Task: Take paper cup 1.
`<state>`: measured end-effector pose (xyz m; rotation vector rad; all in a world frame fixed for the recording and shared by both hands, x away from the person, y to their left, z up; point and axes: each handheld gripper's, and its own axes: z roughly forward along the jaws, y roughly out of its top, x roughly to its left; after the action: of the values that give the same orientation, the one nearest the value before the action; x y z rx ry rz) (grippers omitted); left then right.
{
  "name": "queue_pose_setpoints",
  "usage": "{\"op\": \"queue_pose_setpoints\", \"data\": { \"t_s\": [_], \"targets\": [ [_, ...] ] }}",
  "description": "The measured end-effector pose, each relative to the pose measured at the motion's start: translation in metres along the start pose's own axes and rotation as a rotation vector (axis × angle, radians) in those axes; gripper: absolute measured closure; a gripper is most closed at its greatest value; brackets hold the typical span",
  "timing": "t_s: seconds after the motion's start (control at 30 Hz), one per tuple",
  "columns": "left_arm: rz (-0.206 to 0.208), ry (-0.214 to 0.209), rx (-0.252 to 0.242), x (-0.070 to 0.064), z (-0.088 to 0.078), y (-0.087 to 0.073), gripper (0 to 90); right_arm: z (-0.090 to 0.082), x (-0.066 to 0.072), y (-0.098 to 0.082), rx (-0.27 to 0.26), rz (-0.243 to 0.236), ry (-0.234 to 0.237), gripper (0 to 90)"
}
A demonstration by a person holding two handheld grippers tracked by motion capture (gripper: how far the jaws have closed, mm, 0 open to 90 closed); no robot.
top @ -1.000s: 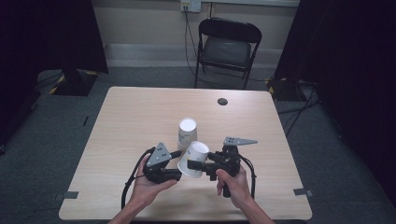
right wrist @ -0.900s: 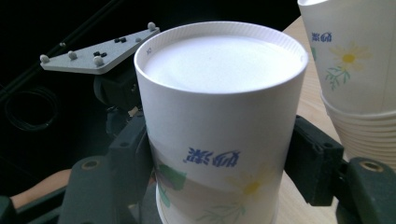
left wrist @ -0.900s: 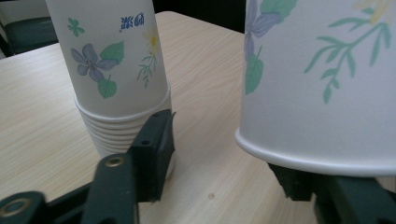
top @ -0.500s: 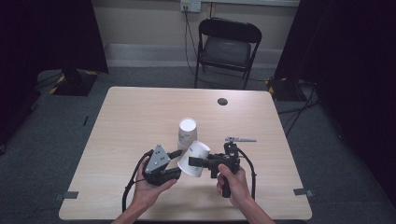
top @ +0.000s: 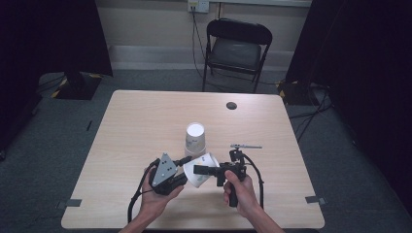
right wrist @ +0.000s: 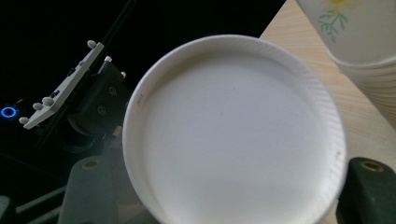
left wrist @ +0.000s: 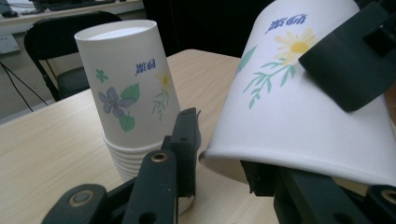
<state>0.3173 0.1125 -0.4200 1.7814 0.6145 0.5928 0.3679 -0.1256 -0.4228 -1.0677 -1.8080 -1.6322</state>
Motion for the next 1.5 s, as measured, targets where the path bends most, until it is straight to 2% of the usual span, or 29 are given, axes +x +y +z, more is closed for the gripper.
{"op": "queue_pose_setpoints", "data": {
  "t_s": [0.27, 0.37, 0.43, 0.5, 0.63, 0.93, 1.17, 1.27, 1.5],
  "targets": [
    [0.035, 0.004, -0.006, -0.001, 0.000, -0.001, 71.4, 0.000, -0.003, 0.000, 0.013, 0.029, 0.014, 32.4],
    [0.008, -0.009, -0.009, 0.001, 0.000, 0.000, 75.0, -0.001, -0.003, 0.000, 0.015, 0.028, 0.017, 32.0],
    [0.011, -0.010, -0.008, 0.001, 0.000, 0.000, 78.3, -0.001, -0.003, 0.000, 0.011, 0.025, 0.015, 31.3],
    [0.034, -0.015, 0.005, -0.001, 0.000, 0.000, 79.6, -0.001, -0.005, 0.000, 0.017, 0.015, 0.004, 29.3],
    [0.032, -0.024, 0.006, -0.001, 0.001, -0.001, 80.4, -0.001, -0.004, 0.000, 0.011, 0.006, -0.006, 28.1],
    [0.052, -0.041, 0.029, -0.003, 0.001, -0.001, 83.9, -0.005, -0.003, -0.001, -0.018, -0.044, -0.027, 22.6],
    [0.030, -0.050, 0.047, 0.000, 0.001, -0.002, 84.8, -0.007, -0.003, -0.001, -0.025, -0.058, -0.049, 19.7],
    [0.017, -0.070, 0.059, 0.003, 0.002, -0.003, 85.1, -0.008, -0.002, -0.002, -0.014, -0.070, -0.056, 19.6],
    [0.028, -0.092, 0.071, 0.004, 0.002, -0.003, 85.0, -0.011, -0.001, -0.005, 0.006, -0.096, -0.071, 18.6]
  ]
}}
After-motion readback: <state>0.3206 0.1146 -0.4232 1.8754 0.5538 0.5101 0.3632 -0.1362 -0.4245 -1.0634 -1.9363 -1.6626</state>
